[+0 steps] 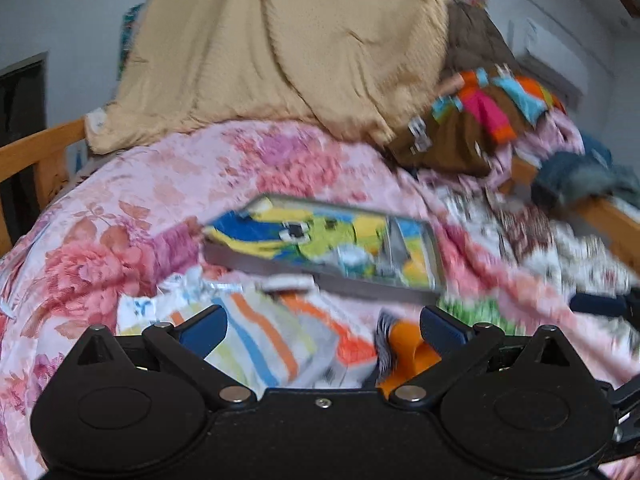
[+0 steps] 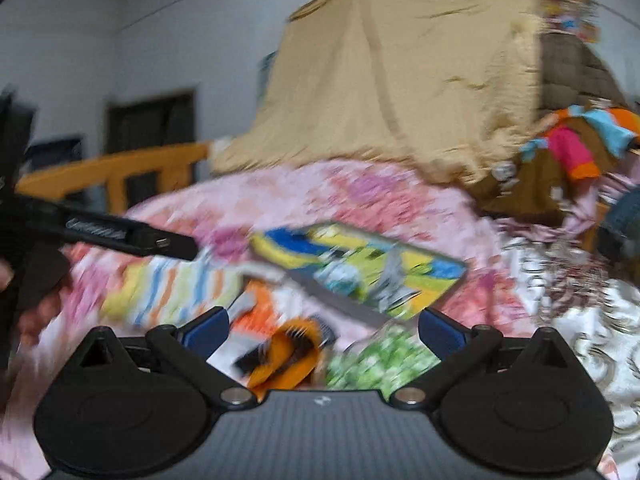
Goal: Organize soft objects
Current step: 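Grasp the orange strap item with the left tool while the right tool grasps the beige drawstring bag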
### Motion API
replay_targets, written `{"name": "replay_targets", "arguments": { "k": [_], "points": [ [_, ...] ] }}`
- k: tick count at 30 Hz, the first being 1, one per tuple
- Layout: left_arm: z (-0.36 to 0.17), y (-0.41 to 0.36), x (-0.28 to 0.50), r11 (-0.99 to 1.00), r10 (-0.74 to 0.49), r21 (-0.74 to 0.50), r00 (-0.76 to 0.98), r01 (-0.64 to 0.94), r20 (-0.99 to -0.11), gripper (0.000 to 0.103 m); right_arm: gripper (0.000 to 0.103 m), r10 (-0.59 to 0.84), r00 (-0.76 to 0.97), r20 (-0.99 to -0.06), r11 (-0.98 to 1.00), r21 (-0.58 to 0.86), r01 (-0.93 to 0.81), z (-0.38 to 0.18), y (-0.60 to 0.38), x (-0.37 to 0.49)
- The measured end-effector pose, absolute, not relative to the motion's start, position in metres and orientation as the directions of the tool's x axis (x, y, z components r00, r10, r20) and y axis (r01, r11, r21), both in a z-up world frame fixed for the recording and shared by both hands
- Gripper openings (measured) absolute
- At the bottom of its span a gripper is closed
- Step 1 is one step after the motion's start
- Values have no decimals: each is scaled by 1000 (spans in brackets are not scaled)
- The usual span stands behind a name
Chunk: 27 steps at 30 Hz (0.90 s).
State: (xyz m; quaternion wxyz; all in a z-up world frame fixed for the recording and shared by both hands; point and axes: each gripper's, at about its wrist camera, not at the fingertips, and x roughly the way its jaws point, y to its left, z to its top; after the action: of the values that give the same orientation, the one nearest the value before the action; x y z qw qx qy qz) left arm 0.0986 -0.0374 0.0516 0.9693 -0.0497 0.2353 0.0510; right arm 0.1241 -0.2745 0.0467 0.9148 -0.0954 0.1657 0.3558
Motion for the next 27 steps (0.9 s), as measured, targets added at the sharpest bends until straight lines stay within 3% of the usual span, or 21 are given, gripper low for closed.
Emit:
{"name": "replay_targets", "arguments": {
  "k": [6, 15, 21, 27],
  "points": [
    [25, -41, 100, 998, 51, 48, 860, -31, -508, 102, 103, 682, 579, -446, 555, -200, -807, 28, -242, 101],
    [1, -44, 124, 997, -52, 18, 823, 75, -565, 102, 103, 643, 468, -606, 457, -187, -870, 2, -224, 110],
    [-1, -65, 146, 987, -126, 21, 841, 161, -526, 102, 103, 616, 409, -673, 407, -171, -897, -17, -215, 114],
    [-5, -84, 166, 981, -151, 32, 848, 194, -507, 102, 103, 617, 397, -679, 400, -164, -902, -20, -214, 115]
  ]
}}
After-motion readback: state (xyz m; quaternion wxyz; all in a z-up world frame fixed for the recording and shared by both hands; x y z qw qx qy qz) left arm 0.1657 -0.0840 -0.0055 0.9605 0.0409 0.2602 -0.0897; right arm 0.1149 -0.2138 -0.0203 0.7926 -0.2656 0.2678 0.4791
